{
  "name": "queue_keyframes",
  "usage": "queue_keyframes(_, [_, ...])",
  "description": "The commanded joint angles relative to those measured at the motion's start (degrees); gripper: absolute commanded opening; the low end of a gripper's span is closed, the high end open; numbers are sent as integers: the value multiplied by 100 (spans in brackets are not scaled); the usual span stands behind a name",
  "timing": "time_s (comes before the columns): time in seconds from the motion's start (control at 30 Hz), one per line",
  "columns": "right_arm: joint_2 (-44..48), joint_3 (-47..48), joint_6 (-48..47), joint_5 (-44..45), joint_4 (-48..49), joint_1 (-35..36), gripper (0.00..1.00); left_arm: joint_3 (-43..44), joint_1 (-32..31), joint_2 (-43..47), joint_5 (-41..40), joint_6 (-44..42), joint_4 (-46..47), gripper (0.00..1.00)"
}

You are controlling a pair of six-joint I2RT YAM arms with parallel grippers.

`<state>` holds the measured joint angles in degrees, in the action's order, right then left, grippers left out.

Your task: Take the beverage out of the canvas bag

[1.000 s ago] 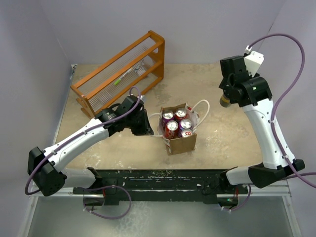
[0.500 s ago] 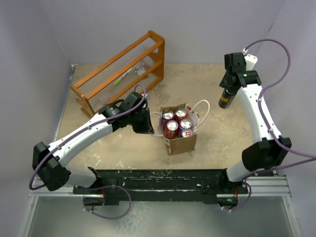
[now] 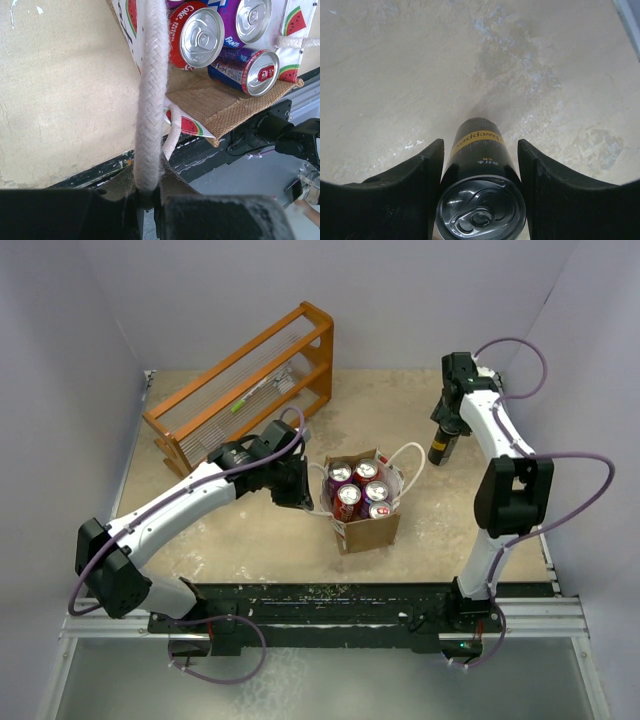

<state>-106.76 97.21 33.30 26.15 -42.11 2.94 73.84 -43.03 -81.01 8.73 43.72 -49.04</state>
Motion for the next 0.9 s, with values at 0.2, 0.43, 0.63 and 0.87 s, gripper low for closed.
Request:
queue_keyframes(0.2, [-210, 332, 137, -101, 425, -83, 0, 362, 144, -194, 21, -266, -103, 0])
queue_keyframes(0.43, [-141, -31, 108, -117, 612, -114, 8, 392, 189, -240, 49, -302, -65, 0])
queue_keyframes(0.63, [111, -162, -133, -205, 769, -127, 64, 403, 214, -240, 117, -337, -40, 0])
queue_keyframes(0.87, [938, -495, -298, -204, 613, -127, 96, 338, 207, -195, 206, -367, 56, 0])
